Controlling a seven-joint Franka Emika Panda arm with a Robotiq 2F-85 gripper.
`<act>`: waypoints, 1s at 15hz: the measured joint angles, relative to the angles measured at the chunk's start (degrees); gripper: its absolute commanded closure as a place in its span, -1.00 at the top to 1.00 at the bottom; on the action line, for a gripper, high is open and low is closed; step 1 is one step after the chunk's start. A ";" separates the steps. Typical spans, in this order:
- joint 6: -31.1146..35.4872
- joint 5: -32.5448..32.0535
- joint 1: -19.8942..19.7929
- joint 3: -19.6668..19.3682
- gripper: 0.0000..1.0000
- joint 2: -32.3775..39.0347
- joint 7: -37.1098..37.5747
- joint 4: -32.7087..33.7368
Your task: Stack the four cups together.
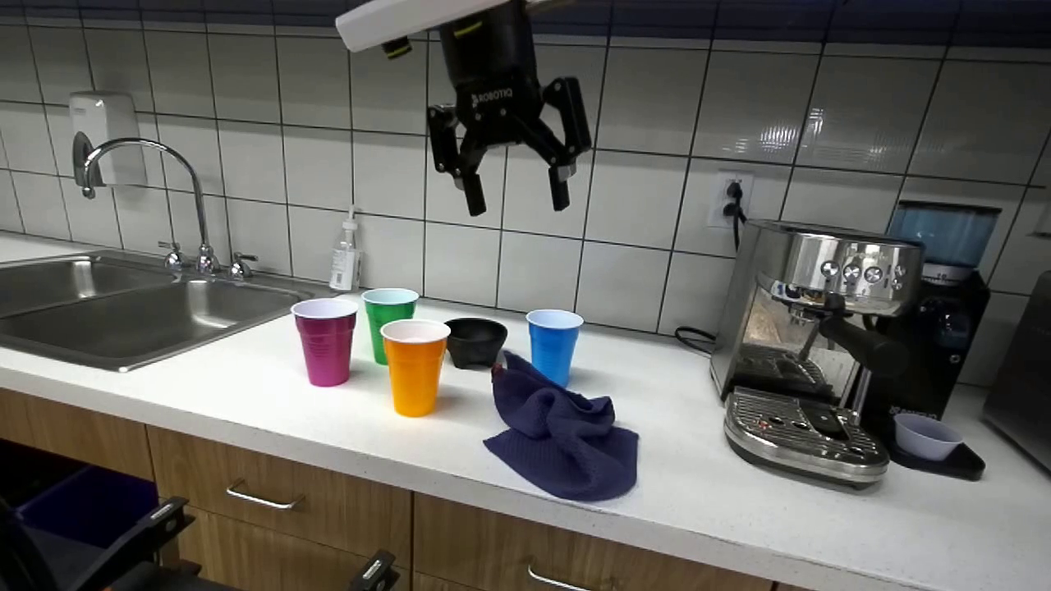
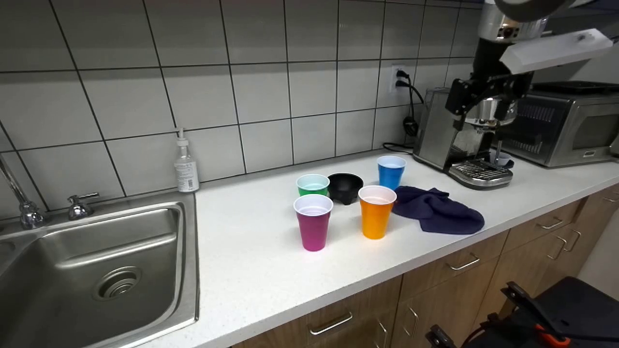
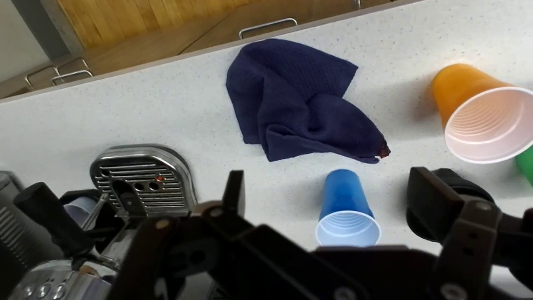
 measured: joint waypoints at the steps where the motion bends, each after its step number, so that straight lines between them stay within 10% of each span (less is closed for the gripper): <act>1: 1.46 0.02 0.22 0.57 1.00 1.38 0.61 0.05; 15: 7.67 1.10 2.55 2.67 1.00 28.24 5.45 17.56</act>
